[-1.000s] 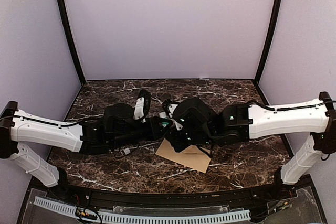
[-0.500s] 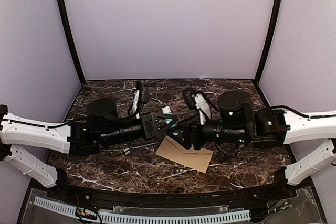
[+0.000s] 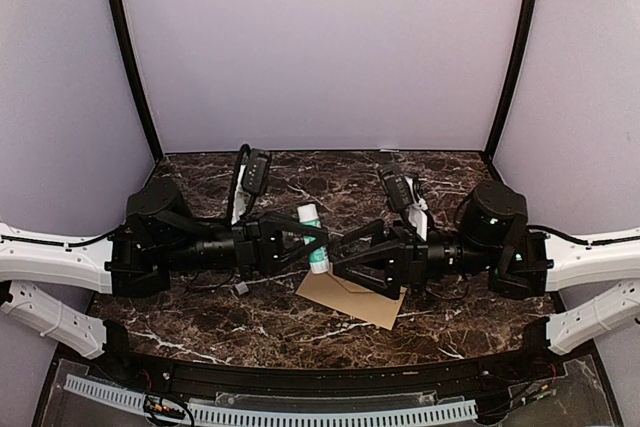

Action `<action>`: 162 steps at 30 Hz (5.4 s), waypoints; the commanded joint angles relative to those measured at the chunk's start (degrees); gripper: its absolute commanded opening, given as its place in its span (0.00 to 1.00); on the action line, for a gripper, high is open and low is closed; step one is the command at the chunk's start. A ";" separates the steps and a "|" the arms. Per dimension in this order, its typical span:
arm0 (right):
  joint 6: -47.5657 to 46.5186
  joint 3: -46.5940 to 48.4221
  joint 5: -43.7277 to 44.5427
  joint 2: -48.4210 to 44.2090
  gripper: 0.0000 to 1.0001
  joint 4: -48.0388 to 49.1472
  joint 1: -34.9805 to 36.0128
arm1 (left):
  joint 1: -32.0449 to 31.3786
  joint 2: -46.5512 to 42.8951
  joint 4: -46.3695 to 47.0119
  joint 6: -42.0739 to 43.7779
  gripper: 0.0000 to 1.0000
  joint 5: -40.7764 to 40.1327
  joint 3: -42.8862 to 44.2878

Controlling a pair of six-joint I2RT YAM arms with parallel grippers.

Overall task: Place the letter into the envelope and seal it
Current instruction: Screw the solid glue, then pick up the solid glue cap from the center of the board.

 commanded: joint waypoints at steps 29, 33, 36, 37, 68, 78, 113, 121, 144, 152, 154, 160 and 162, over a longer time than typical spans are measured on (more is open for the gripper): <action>2.03 7.31 -1.71 6.58 0.03 0.60 0.88 | -1.31 -2.44 -7.02 8.98 0.00 -2.39 2.69; -0.29 11.52 7.67 6.40 0.00 -10.45 0.81 | -2.21 -2.14 -12.37 9.50 0.00 -9.85 3.80; -2.13 15.61 14.44 7.34 0.00 -19.84 0.92 | -2.47 -0.85 -17.07 7.73 0.00 -17.61 5.50; -2.62 16.98 16.54 7.96 0.00 -22.26 0.97 | -2.49 -0.09 -19.01 7.16 0.00 -19.00 5.80; -4.87 31.01 40.00 18.81 0.30 -39.12 8.81 | -2.34 3.46 -17.12 -8.79 0.00 -28.55 3.53; -3.31 14.66 16.55 3.40 0.64 -23.26 4.09 | -1.67 -5.53 -10.03 -3.46 0.00 -21.85 -0.80; 2.58 13.73 -1.20 9.96 0.20 -4.41 0.55 | -1.71 -1.67 6.65 0.92 0.00 3.42 -1.58; 3.75 12.21 0.84 9.12 0.09 -4.33 -0.47 | -1.67 -1.95 1.36 2.20 0.07 1.75 -0.37; 5.75 -4.79 7.12 -2.26 0.05 -6.98 -8.69 | 14.92 -21.14 -44.71 -10.82 0.99 -16.63 -16.26; 6.46 -6.06 6.20 -3.10 0.05 -5.90 -8.62 | 25.78 -19.44 -40.27 -11.50 0.97 -10.96 -24.11; 6.53 -6.27 6.30 -3.36 0.05 -5.98 -8.63 | 27.07 -18.69 -37.74 -11.69 0.96 -9.83 -25.74; 6.97 -6.58 6.42 -3.42 0.05 -6.10 -8.64 | 28.16 -14.20 -28.78 -13.18 0.96 -6.02 -28.96; 7.16 -6.62 6.42 -3.18 0.05 -5.93 -8.61 | 28.21 -12.50 -26.88 -13.14 0.96 -5.52 -29.23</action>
